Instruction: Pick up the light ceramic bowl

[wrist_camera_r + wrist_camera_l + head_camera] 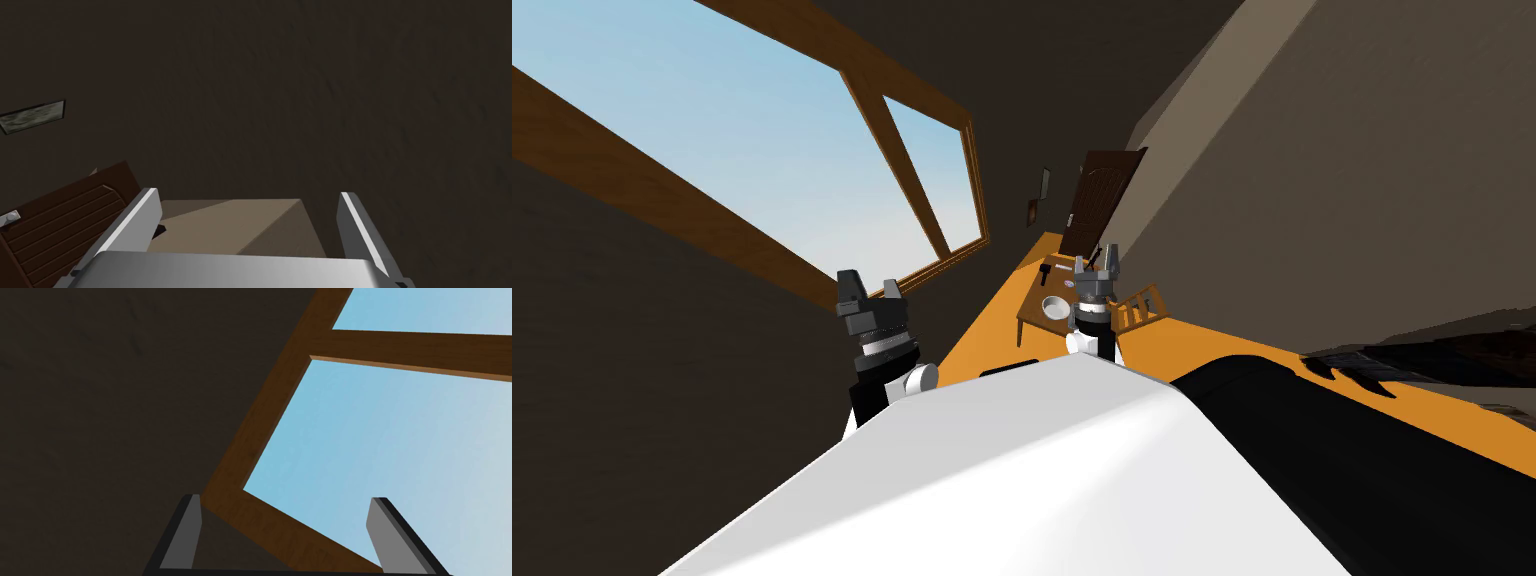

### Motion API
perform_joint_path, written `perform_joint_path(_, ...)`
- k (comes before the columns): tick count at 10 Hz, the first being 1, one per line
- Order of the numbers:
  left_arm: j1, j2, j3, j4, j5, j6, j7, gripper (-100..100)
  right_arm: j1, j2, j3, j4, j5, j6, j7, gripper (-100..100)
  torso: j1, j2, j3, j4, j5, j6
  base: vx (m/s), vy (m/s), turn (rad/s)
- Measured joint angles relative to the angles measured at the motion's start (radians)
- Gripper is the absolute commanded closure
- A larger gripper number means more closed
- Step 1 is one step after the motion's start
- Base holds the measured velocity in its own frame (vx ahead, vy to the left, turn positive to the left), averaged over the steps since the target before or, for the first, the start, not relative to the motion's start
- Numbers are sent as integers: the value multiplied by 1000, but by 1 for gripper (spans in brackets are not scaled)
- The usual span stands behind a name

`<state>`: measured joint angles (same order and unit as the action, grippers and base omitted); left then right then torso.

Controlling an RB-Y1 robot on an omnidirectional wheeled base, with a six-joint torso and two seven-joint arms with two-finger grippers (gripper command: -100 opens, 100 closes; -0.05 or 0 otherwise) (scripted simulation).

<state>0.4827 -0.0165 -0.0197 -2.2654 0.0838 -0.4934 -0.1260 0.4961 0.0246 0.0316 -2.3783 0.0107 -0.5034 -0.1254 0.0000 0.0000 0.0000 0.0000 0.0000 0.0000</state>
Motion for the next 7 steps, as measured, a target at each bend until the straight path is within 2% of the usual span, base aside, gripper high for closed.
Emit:
perform_joint_path(2, 0, 0, 0, 0, 0, 0, 0, 0, 0, -58, 15, 24, 2, -8, 0, -100, 3, 6, 3, 1, 1, 0, -114, 48, 79)
perform_joint_path(4, 0, 0, 0, 0, 0, 0, 0, 0, -21, -115, 29, 76, 8, -13, 6, -100, 4, 7, 4, 2, 1, 0, -96, 68, 86)
perform_joint_path(7, 0, 0, 0, 0, 0, 0, 0, 0, -27, -205, 56, 148, 25, -29, 21, -100, 5, 9, 5, 2, 1, 0, -113, 74, 92)
